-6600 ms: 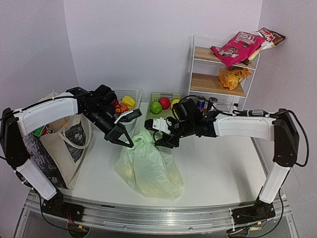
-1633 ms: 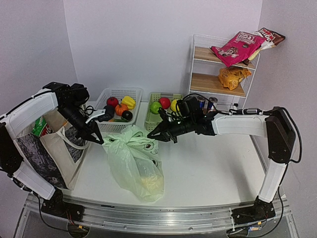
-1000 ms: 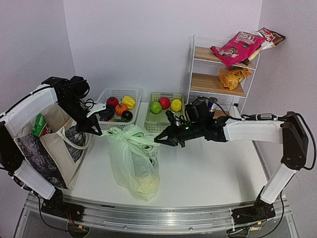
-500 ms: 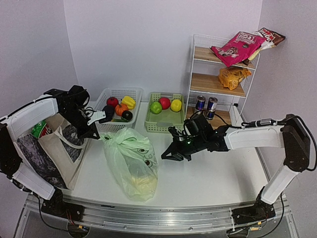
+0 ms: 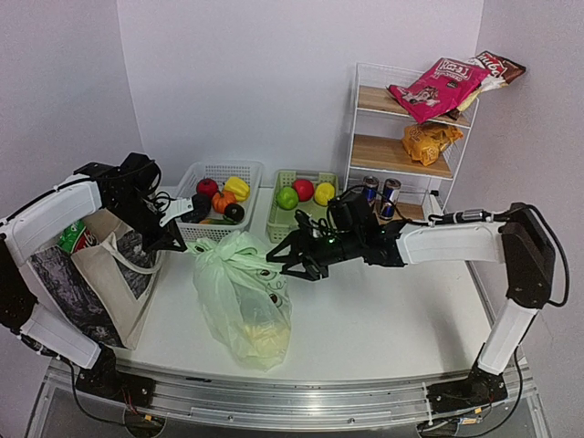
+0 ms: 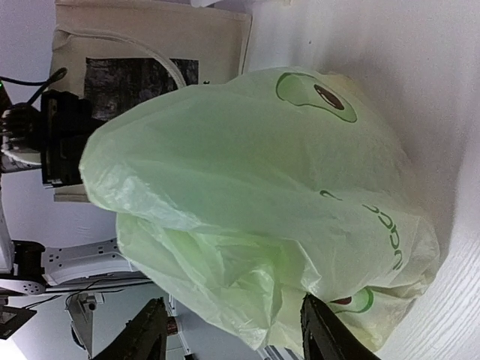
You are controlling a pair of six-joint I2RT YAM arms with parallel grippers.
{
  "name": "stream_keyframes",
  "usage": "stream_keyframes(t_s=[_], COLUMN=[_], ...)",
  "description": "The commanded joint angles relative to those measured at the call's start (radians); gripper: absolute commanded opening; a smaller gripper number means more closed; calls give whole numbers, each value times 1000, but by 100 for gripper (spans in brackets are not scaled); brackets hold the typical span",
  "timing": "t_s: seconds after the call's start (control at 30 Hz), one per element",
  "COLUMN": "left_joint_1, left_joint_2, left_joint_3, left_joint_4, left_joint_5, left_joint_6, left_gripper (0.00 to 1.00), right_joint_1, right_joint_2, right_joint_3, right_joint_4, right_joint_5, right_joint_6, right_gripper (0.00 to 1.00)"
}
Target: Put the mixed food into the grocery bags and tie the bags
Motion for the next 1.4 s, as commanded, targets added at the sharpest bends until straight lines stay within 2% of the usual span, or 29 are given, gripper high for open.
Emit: stream_keyframes(t_s=[0.0, 0.2, 0.37, 0.43, 0.67, 0.9, 1.13, 1.27, 1.33, 1.37], left_joint_1=[-6, -14, -23, -26, -28, -33, -36, -35, -35, -35], left_joint_2=[-24, -27, -22, -19, -15, -17, -30, -32, -32, -32], left_joint_3=[26, 20, 19, 24, 25, 25, 11, 8, 10, 12], left_joint_4=[13, 11, 13, 14, 13, 14, 14, 16, 15, 15], left_joint_5=[37, 44, 46, 45, 41, 44, 44, 46, 47, 47], left_joint_6=[-13, -13, -14, -15, -11, -11, -9, -8, -7, -7], left_gripper=[0, 0, 0, 0, 0, 0, 0, 0, 0, 0], right_joint_1=[8, 10, 21, 27, 40, 40, 39, 38, 39, 39], right_joint_2=[70, 75, 117, 133, 163, 235, 252, 251, 257, 259], right_joint_3=[48, 63, 111, 126, 152, 211, 213, 201, 198, 195], right_joint_4=[70, 102, 186, 209, 222, 236, 291, 303, 317, 331], right_joint_5=[-27, -61, -127, -147, -153, -103, -74, -51, -39, -31], right_joint_6=[80, 95, 155, 177, 195, 201, 224, 229, 240, 245], right_gripper=[59, 57, 37, 35, 35, 48, 48, 35, 20, 9])
